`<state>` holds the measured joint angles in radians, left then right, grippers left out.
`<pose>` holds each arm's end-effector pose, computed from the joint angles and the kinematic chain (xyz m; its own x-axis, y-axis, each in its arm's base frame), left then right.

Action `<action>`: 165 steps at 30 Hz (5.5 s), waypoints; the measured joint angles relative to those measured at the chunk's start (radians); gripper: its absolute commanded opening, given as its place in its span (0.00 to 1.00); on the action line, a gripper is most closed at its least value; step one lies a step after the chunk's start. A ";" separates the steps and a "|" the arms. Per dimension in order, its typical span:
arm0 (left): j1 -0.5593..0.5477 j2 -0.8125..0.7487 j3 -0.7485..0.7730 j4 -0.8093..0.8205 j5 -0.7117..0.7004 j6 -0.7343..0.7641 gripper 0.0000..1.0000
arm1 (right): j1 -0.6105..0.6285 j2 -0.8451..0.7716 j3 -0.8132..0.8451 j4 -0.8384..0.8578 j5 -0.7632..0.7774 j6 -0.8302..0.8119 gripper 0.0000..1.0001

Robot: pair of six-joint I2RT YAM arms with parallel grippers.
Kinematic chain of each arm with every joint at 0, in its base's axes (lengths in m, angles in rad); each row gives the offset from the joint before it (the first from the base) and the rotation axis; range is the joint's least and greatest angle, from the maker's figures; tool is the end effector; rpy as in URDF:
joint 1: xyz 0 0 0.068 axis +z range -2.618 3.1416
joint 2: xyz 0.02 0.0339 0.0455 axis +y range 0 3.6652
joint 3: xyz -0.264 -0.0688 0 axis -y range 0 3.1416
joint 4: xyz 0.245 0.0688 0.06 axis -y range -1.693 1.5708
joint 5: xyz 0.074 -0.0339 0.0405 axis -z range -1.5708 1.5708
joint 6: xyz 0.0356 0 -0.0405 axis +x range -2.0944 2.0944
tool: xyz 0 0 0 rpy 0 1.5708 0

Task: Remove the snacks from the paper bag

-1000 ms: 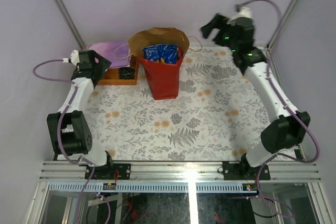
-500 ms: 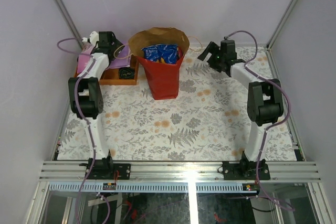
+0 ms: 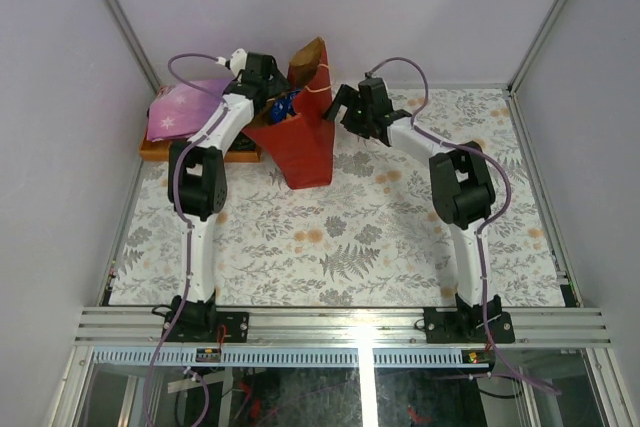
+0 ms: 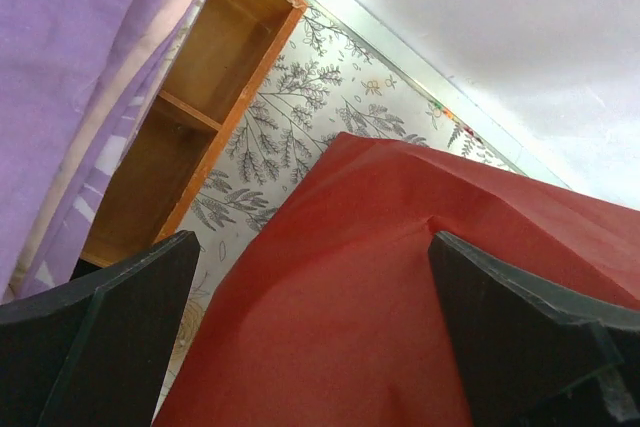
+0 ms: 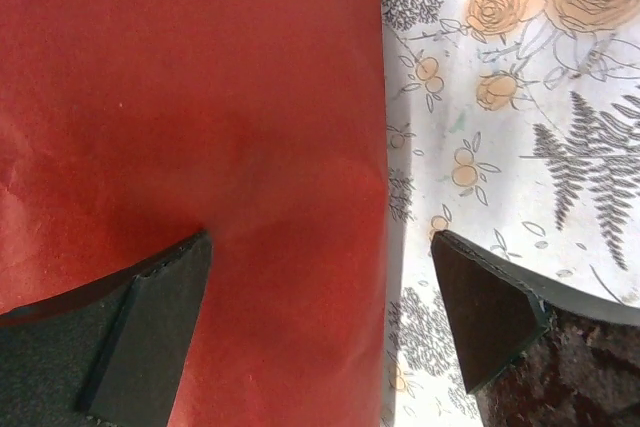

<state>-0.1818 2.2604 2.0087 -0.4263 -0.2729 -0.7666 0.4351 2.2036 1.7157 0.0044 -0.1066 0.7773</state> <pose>0.5176 -0.0854 0.2463 -0.4219 -0.6017 -0.6782 -0.4512 0.7882 -0.4185 0.4677 0.2216 0.2137 -0.6544 0.4649 -0.5964 -0.0640 0.7519 0.6562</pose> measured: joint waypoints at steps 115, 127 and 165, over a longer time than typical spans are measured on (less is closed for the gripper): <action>0.254 -0.430 0.013 -0.268 0.278 0.309 0.91 | 0.018 -0.231 0.187 -0.232 0.200 -0.334 0.99; 0.346 -0.227 0.075 -0.206 0.659 0.245 0.10 | -0.019 -0.289 0.139 -0.189 0.168 -0.354 0.99; 0.011 -0.050 0.430 -0.108 0.756 0.194 0.00 | -0.163 -0.136 -0.429 0.380 -0.067 0.111 0.20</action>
<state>-0.1707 2.2105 2.4390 -0.5343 0.4831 -0.5724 0.2718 2.0674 1.2869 0.3843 -0.1738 0.8886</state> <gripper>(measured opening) 0.001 0.196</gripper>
